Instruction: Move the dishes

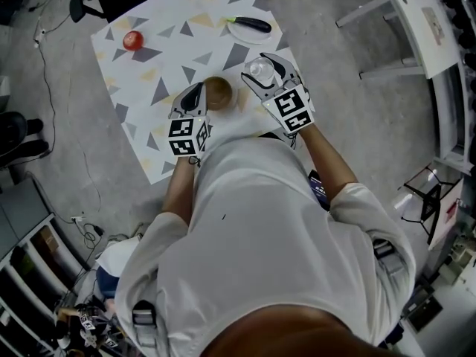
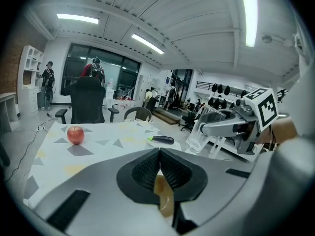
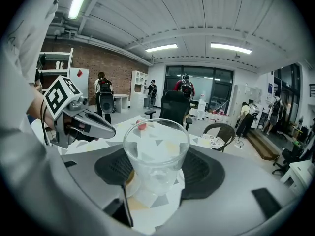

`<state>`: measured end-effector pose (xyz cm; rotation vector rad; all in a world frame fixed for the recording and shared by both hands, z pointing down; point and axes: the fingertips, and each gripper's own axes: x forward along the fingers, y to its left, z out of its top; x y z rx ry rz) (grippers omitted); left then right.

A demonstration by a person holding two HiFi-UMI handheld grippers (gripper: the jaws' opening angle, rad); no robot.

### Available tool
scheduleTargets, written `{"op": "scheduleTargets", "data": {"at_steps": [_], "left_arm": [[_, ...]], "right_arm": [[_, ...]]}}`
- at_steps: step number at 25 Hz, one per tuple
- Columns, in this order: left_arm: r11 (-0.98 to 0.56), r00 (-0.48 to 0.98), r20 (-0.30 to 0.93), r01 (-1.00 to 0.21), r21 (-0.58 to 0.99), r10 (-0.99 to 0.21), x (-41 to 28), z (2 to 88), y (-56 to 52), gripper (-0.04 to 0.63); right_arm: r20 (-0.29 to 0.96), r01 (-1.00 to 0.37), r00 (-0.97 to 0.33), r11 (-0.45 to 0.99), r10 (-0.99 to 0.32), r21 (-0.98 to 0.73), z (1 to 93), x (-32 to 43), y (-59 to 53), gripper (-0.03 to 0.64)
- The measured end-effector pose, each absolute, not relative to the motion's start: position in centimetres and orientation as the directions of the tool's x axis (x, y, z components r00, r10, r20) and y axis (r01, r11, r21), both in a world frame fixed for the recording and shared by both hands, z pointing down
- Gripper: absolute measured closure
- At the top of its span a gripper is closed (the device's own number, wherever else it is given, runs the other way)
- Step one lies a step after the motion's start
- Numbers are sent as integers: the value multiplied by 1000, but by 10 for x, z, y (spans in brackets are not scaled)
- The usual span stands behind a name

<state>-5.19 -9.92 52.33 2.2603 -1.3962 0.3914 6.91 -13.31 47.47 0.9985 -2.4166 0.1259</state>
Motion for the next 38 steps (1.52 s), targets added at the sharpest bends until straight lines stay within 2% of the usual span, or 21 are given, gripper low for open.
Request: {"op": "scheduleTargets", "data": {"at_steps": [6,20,38], "left_arm": [[-339,409,499,-912,230,-764,-51,535,-103,575],[-201,290,629,-957,211,-721,-56,568,-95,575],[-86,204,686,-975,203,-699,-68,584,-82,575]], "right_arm": [[535,-632,-604,764,-591,132,494,71,-147,342],[581,-545,-671,838,-461,36,562,68,-177,342],[622,-466,-689,885,-371,12,612,52,-192,342]]}}
